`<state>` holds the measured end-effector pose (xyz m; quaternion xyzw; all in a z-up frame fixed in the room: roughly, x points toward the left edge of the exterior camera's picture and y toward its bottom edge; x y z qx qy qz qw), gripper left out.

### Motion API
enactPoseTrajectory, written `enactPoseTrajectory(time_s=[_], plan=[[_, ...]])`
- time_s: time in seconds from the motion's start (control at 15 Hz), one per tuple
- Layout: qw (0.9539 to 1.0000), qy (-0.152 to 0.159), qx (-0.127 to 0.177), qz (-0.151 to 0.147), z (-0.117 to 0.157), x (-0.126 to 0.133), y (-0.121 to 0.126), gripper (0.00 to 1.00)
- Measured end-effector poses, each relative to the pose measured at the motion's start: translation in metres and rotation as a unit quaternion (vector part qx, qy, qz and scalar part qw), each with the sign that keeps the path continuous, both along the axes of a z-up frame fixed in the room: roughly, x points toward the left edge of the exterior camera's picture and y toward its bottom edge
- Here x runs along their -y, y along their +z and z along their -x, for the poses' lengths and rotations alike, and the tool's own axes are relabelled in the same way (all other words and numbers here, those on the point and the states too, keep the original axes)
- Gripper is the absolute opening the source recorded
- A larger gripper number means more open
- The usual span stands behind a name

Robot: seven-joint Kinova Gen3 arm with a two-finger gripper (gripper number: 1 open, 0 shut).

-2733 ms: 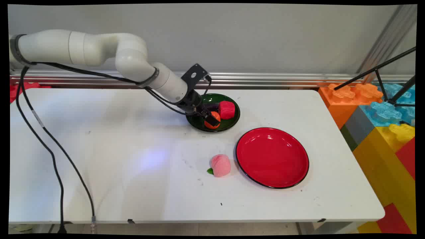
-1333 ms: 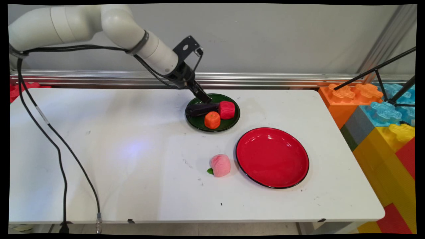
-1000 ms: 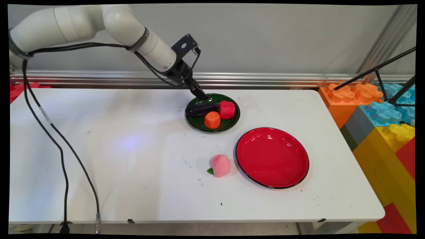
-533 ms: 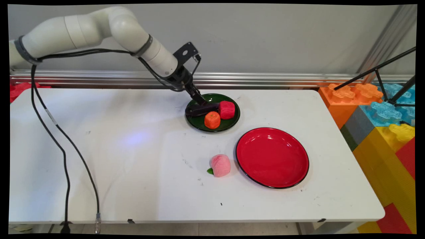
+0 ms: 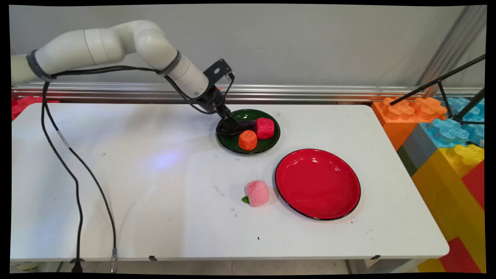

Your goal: Pick up the eggplant from the green plate, then place the picked object on the table

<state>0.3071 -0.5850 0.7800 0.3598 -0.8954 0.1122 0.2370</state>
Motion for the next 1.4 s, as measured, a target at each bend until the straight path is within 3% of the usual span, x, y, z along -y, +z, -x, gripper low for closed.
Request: enactPoseTrajectory(time_s=[1.0, 1.07, 1.4], plan=[[0.9999, 0.000, -0.001, -0.013, -0.004, 0.001, -0.018, 1.00], [0.9999, -0.001, -0.002, -0.013, -0.004, 0.001, -0.018, 0.00], [0.9999, -0.008, -0.007, -0.010, -0.001, 0.000, -0.018, 0.00]])
